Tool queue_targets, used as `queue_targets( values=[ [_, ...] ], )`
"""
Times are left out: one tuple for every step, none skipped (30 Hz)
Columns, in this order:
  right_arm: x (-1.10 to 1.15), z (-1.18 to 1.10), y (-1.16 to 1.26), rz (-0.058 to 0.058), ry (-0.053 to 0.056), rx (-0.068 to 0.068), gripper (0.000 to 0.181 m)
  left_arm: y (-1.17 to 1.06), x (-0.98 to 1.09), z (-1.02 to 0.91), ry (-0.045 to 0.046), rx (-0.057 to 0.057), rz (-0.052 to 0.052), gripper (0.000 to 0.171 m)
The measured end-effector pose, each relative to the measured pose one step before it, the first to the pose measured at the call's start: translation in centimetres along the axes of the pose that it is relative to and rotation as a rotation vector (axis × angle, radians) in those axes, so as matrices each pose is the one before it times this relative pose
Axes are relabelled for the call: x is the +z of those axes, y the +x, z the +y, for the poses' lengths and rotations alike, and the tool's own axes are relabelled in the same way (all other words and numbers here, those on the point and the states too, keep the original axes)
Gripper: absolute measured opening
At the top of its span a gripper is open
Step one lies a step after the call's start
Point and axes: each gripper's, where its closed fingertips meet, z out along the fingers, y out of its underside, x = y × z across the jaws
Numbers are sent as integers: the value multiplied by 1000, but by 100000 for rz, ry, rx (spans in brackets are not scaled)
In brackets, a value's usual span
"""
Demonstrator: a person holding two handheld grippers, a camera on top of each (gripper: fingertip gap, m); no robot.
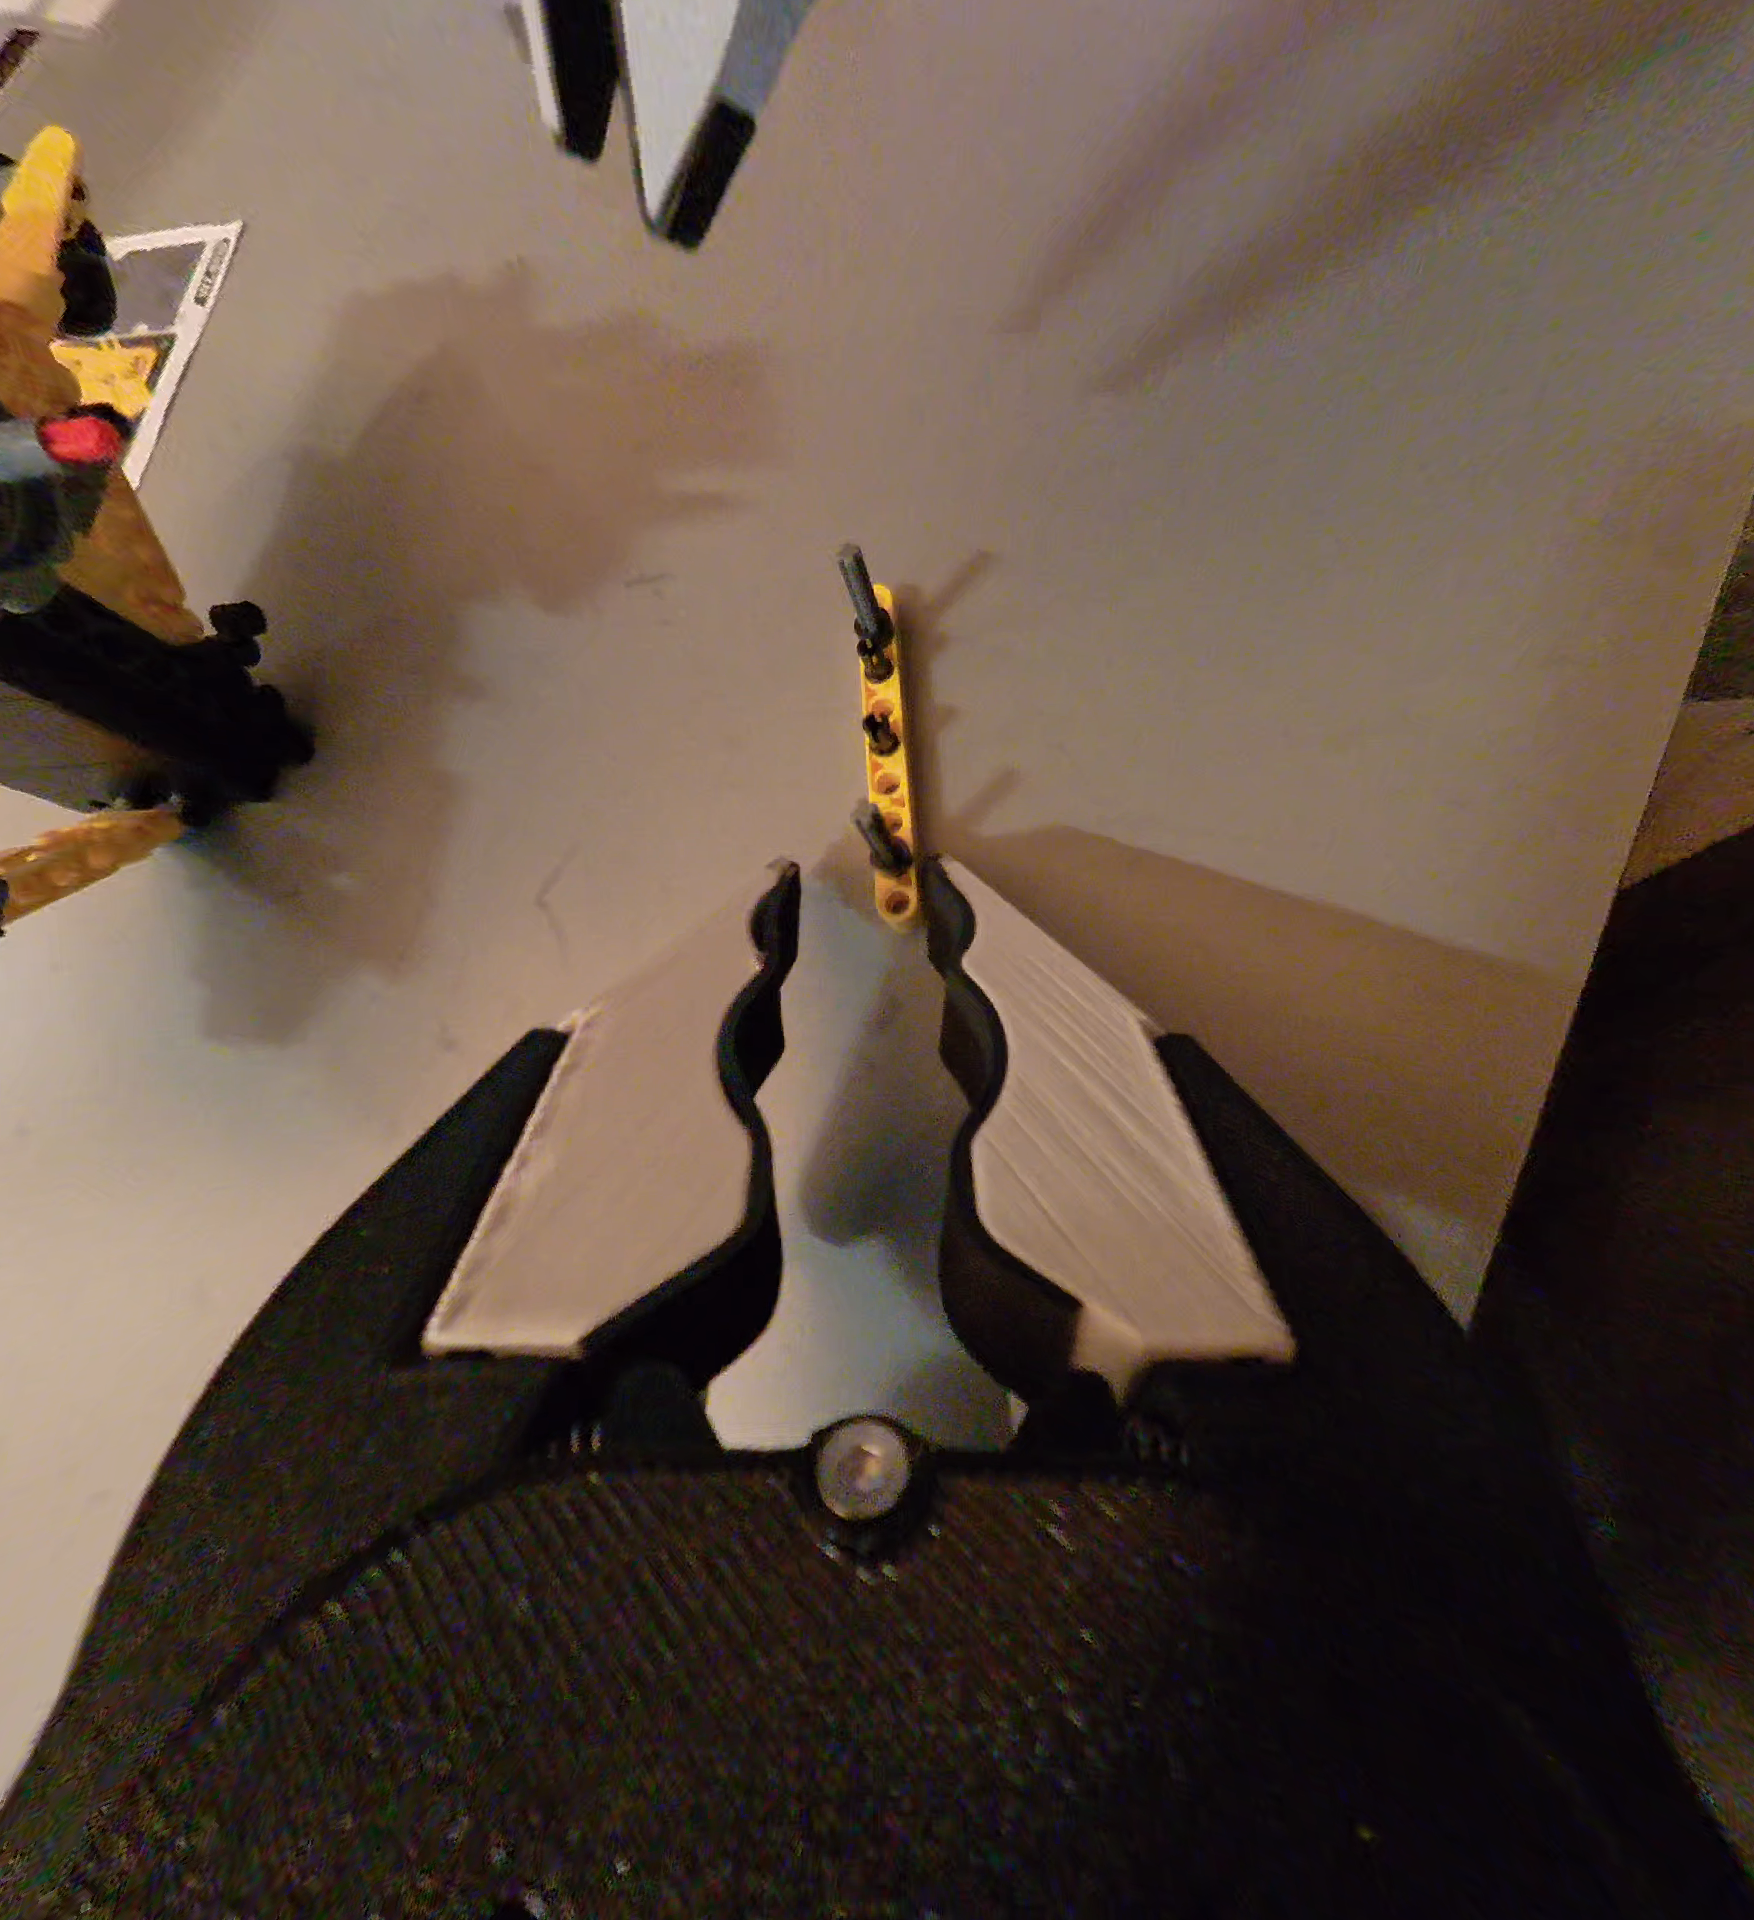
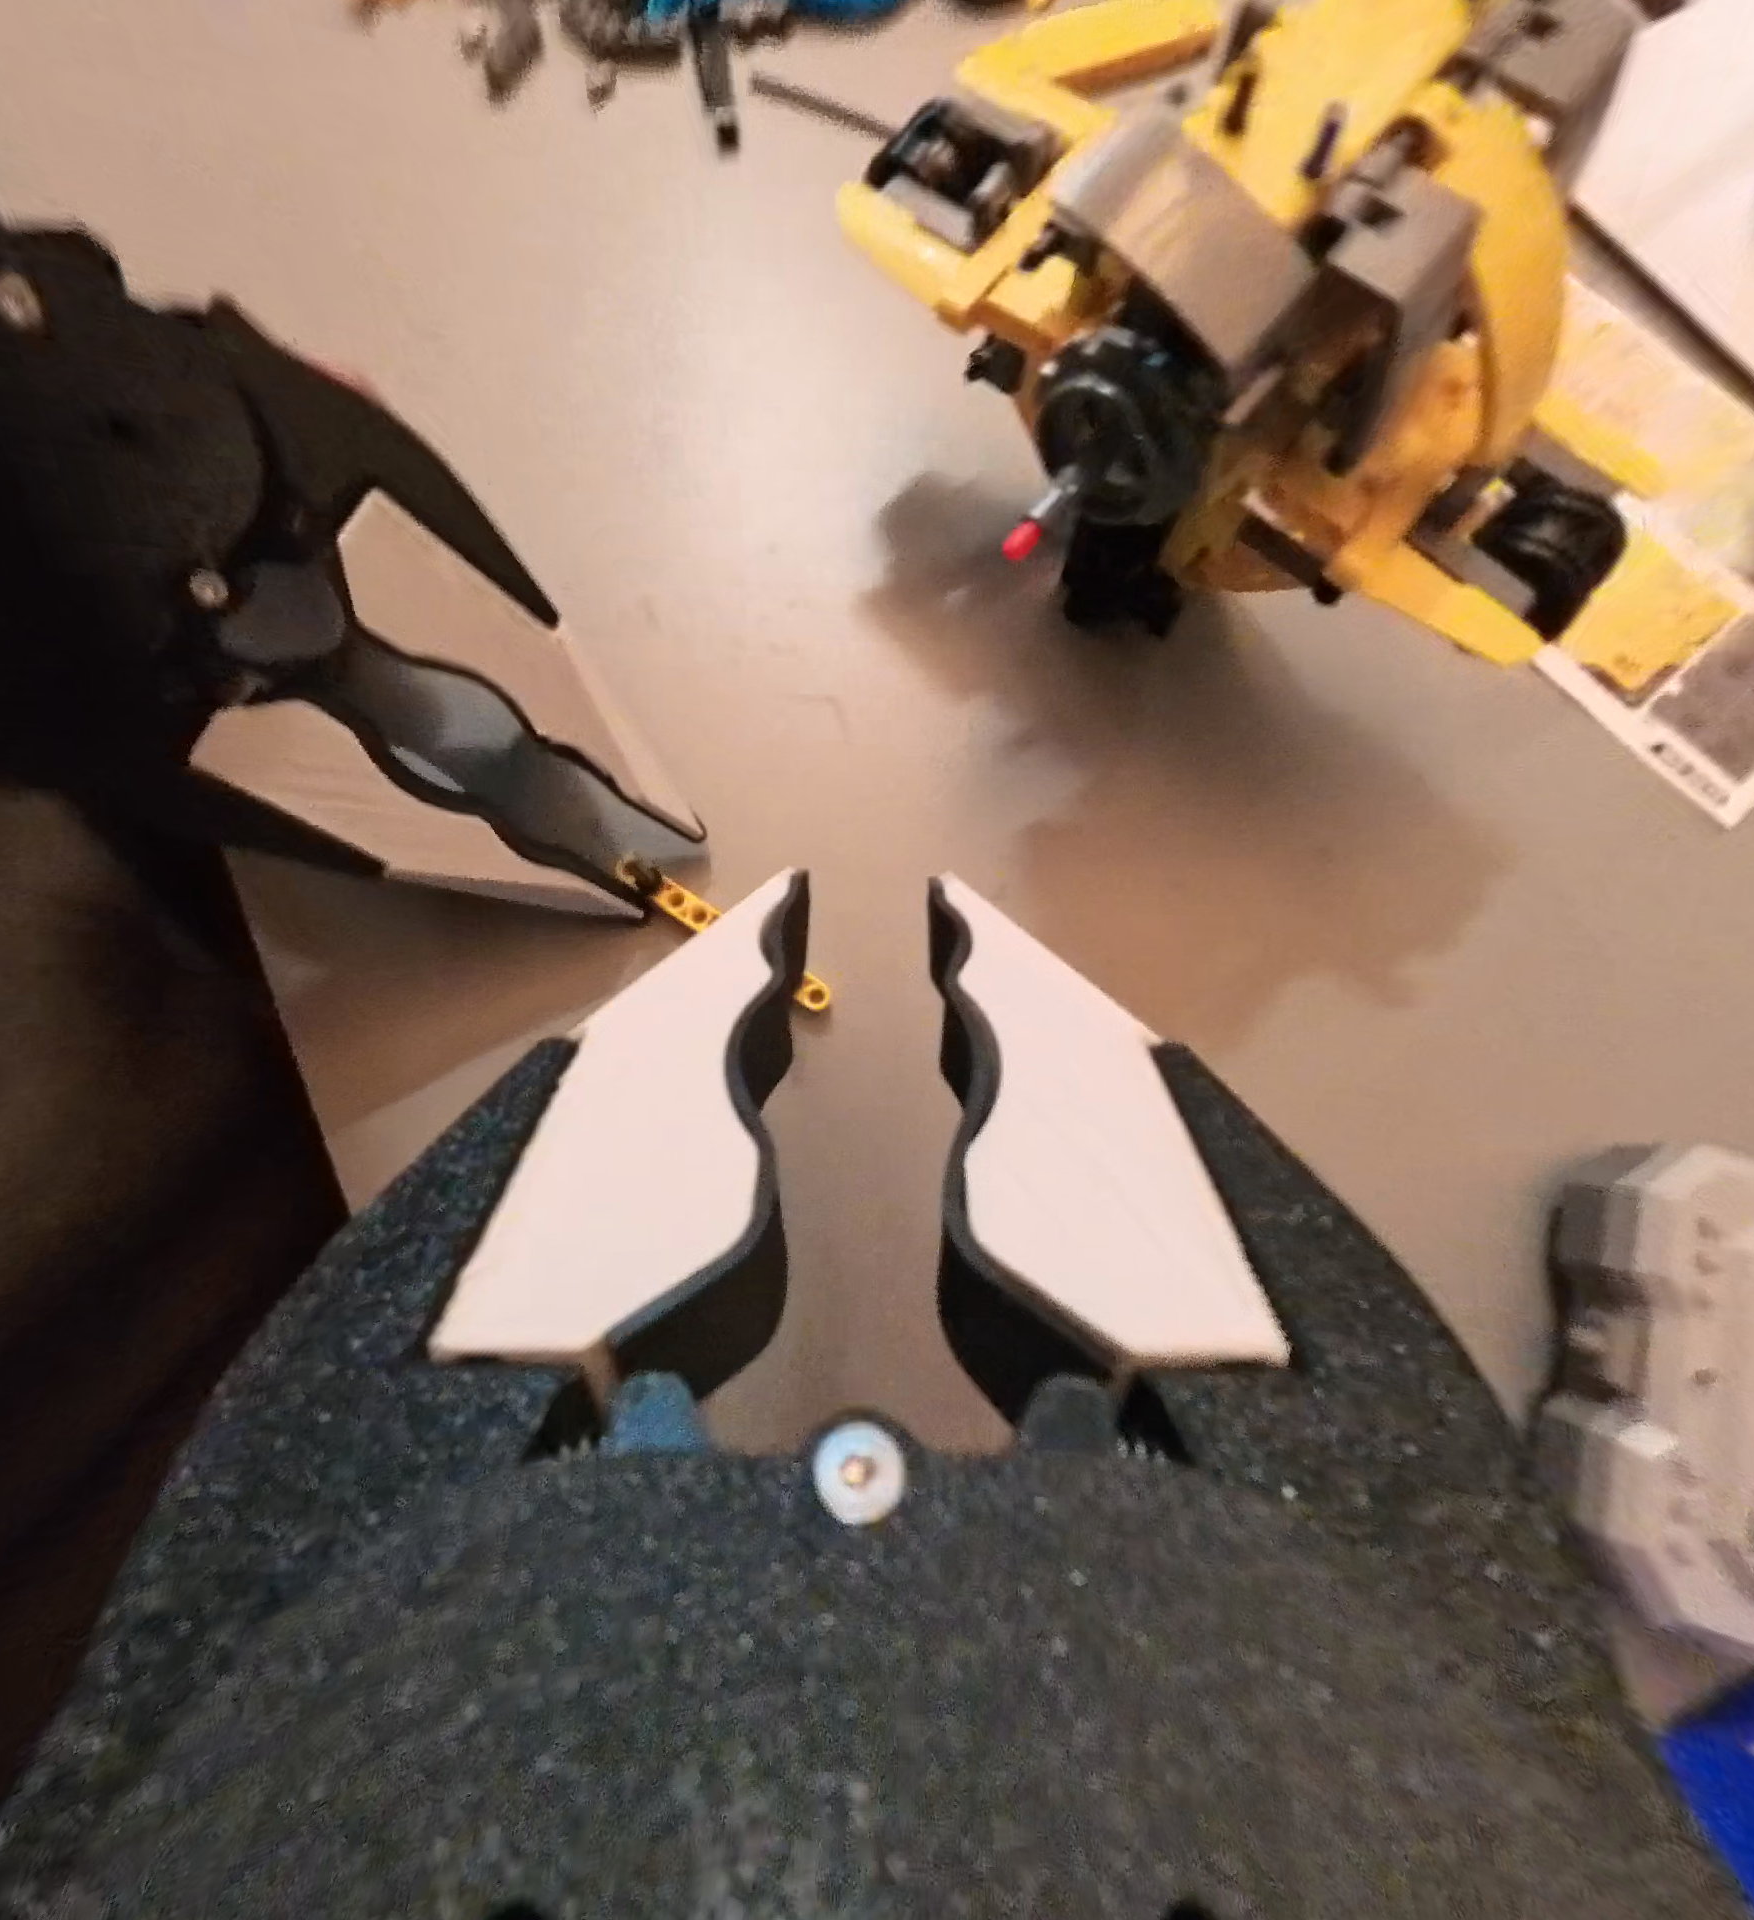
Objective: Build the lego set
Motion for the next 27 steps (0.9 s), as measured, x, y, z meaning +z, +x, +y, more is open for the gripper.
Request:
queue_targets(
  values=[
    [-231,41,154,-921,3953,4456,23,-113,-182,120,-92,-1018,-343,26],
    [-208,71,135,-536,3387,3468,23,-153,-260,107,169,-1946,74,30],
    [-178,90,144,75,2784,2195,24,-33,-334,45,876,-2777,1417,33],
    [-134,99,181,693,2264,924,26,-50,-435,-95,1984,-3599,1987,34],
    [-78,62,242,1192,1922,-147,27,-60,-534,-265,2930,-4050,2568,35],
    [16,-67,333,1604,1882,-1306,27,-147,-593,-423,3608,-4356,2588,36],
    [101,-226,562,2731,1695,-2948,28,-258,-613,-579,3950,-4208,2320,37],
    [150,-376,1071,5559,1317,-4844,29,-406,-569,-676,3201,-3817,1560,39],
    [147,-541,1686,8796,1593,-5868,28,-493,-510,-744,1283,-2807,751,43],
    [204,-763,1898,9487,2922,-4797,24,-623,-509,-915,289,-1098,-769,46],
    [323,-997,1610,6874,4700,-1932,19,-832,-494,-1071,574,942,-2707,48],
    [429,-1109,1124,2952,5627,1263,17,-1234,-445,-1159,1139,1991,-5265,54],
    [543,-1002,739,-125,5387,3692,17,-1497,-371,-1203,2213,1800,-6272,59],
    [616,-750,527,-1725,4564,4850,17,-1338,-214,-1195,3141,1478,-4250,62],
    [660,-404,471,-2359,3409,5081,18,-1160,-50,-1088,3462,481,-2086,64],
    [658,-77,460,-2388,2436,4948,17,-1047,139,-865,3294,-579,-645,65],
    [600,140,491,-1945,2107,4402,13,-919,249,-605,2609,-480,445,63],
    [491,227,521,-1400,2158,3407,8,-905,291,-424,2118,98,103,60],
    [344,229,497,-743,2020,2821,6,-818,307,-239,1033,560,-282,57],
    [165,131,384,-316,2031,3314,5,-598,274,-136,43,949,-333,56],
    [-32,-86,89,-986,2583,3703,5,-357,173,-158,101,1627,-354,54],
    [-221,-207,-179,-1600,3010,2976,6,-42,72,-222,595,2262,287,50],
    [-345,-190,-205,-944,2913,1718,8,110,-9,-248,1137,2585,170,47],
    [-416,-98,-147,-42,2218,395,9,164,-59,-252,1550,2751,-231,44],
    [-394,28,-79,513,901,-975,10,177,-80,-251,2080,2867,-672,43],
    [-365,117,28,1176,-335,-1887,12,180,-77,-221,2420,2792,-875,40],
    [-298,116,128,1605,-635,-1980,13,224,-81,-163,2399,2427,-750,38]
  ],
)
